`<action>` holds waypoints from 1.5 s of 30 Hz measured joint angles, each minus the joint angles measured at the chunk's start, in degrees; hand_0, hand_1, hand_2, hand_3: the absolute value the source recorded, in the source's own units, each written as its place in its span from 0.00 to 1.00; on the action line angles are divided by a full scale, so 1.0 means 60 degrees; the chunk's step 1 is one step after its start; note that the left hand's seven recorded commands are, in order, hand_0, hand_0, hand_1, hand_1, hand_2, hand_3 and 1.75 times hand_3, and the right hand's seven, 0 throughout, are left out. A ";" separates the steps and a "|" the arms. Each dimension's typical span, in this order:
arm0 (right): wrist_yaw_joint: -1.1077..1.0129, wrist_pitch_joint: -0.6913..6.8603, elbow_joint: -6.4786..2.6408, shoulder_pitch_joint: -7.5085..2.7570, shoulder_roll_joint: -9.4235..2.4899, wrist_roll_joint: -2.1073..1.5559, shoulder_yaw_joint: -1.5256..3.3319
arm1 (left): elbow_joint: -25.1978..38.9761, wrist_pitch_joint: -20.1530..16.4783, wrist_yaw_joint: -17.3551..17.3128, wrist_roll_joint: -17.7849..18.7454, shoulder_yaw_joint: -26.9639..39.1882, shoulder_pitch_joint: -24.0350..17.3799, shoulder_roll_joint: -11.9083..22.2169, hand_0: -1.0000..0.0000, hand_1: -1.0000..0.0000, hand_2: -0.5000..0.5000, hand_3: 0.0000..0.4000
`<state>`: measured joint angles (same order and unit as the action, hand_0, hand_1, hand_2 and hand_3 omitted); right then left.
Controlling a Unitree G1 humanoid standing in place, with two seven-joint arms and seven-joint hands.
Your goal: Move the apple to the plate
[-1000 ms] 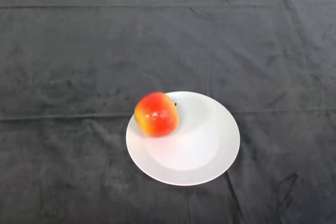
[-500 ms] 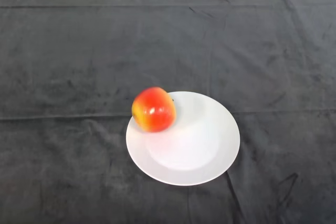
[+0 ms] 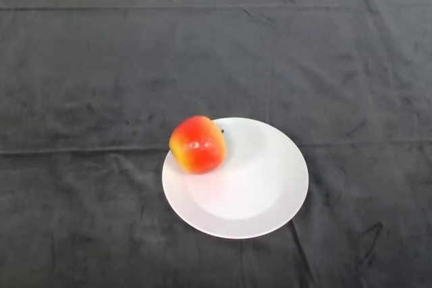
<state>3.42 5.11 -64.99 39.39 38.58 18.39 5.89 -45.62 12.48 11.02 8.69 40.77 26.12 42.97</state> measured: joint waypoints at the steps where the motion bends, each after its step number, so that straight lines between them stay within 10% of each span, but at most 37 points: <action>1: 0.0000 0.0000 0.0000 0.0000 0.0000 0.0000 0.0000 | 0.0000 0.0000 0.0000 0.0029 -0.0001 0.0000 0.0000 1.00 1.00 0.50 0.00; 45: 0.0000 -0.0019 -0.0023 0.0000 0.0000 -0.0001 0.0000 | 0.0000 0.0001 -0.0006 0.0243 -0.0283 -0.0001 0.0001 1.00 1.00 0.50 0.00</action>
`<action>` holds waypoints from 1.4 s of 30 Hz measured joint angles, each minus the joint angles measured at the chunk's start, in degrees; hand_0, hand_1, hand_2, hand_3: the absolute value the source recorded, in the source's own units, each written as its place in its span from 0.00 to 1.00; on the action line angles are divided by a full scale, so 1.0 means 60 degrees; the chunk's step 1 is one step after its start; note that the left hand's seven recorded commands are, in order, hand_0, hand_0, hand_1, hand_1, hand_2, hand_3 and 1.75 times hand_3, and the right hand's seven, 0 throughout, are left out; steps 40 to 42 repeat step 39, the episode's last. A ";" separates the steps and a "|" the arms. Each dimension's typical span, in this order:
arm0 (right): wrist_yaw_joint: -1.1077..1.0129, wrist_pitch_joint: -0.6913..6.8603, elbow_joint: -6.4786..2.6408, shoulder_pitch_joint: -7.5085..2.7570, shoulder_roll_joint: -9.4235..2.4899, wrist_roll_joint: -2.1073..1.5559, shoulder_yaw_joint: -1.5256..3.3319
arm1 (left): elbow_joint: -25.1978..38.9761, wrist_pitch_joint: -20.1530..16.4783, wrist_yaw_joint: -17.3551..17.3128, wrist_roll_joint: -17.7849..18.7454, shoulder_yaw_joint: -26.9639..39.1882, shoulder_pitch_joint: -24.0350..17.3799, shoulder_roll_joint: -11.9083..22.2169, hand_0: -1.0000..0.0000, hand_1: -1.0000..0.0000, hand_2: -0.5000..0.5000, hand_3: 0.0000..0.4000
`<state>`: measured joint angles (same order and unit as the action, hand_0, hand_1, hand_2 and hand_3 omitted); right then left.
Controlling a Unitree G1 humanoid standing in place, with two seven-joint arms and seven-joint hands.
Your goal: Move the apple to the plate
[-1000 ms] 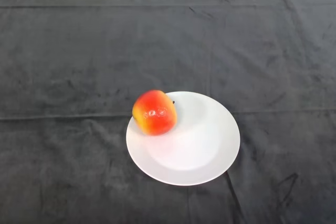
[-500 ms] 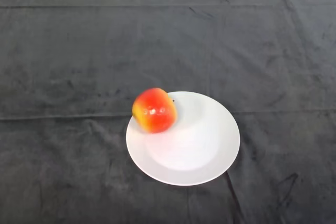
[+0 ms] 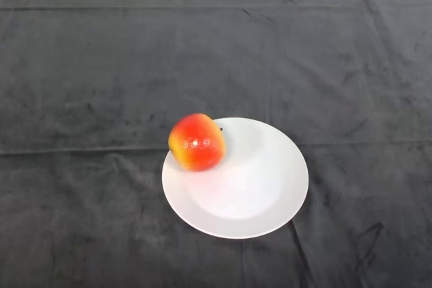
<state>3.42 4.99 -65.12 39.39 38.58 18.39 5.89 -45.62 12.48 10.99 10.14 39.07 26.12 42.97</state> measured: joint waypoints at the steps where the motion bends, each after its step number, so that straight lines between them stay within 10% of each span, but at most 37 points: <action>1: 0.0000 0.0000 0.0000 0.0000 0.0000 0.0000 0.0000 | 0.0000 0.0000 0.0000 0.0001 0.0000 0.0000 0.0000 1.00 1.00 0.50 0.00; 42: 0.0000 0.0000 -0.0002 0.0000 0.0000 0.0000 0.0000 | 0.0000 0.0001 -0.0001 0.0194 -0.0012 0.0000 0.0001 1.00 1.00 0.50 0.00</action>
